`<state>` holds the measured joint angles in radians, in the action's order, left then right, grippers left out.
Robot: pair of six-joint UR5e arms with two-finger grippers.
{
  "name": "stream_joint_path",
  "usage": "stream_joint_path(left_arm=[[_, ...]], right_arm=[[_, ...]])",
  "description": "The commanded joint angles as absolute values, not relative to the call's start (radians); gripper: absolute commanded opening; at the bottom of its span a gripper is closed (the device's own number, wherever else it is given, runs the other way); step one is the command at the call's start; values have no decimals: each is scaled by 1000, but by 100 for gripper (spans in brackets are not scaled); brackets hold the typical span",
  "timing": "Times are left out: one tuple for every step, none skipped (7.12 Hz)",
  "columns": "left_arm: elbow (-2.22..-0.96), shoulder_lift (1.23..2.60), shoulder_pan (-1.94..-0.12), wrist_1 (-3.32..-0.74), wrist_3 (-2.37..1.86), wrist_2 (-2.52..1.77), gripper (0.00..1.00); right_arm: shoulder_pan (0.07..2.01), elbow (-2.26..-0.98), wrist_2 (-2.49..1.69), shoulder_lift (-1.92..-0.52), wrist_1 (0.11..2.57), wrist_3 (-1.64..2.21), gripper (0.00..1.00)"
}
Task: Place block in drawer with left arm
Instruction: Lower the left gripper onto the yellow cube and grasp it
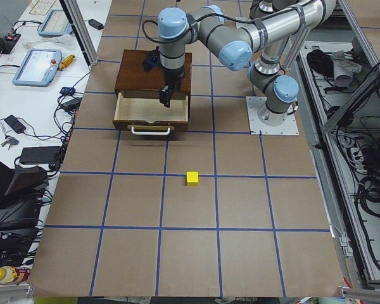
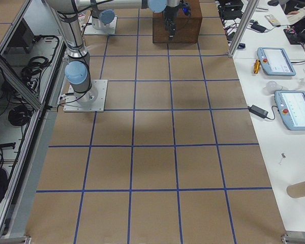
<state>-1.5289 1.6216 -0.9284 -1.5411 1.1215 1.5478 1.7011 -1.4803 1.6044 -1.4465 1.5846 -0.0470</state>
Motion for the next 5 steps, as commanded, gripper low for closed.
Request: stream_joint_path(left_arm=[[-1563, 1650, -827, -1522, 1442, 1549, 100], [-1580, 1667, -799, -1472, 1594, 1551, 100], [-1601, 1690, -770, -1438, 1761, 1565, 100], [-1630, 1716, -749, -1372, 1940, 1577, 100], [-1666, 1745, -743, -1291, 2103, 1583, 100]], right_arm=[[1701, -1480, 1605, -1447, 1585, -48, 100], [1701, -1480, 1605, -1447, 1585, -48, 100], [1701, -1480, 1605, -1447, 1585, -48, 100], [1701, -1480, 1605, -1447, 1585, -46, 100], [1701, -1480, 1605, -1447, 1585, -46, 100]])
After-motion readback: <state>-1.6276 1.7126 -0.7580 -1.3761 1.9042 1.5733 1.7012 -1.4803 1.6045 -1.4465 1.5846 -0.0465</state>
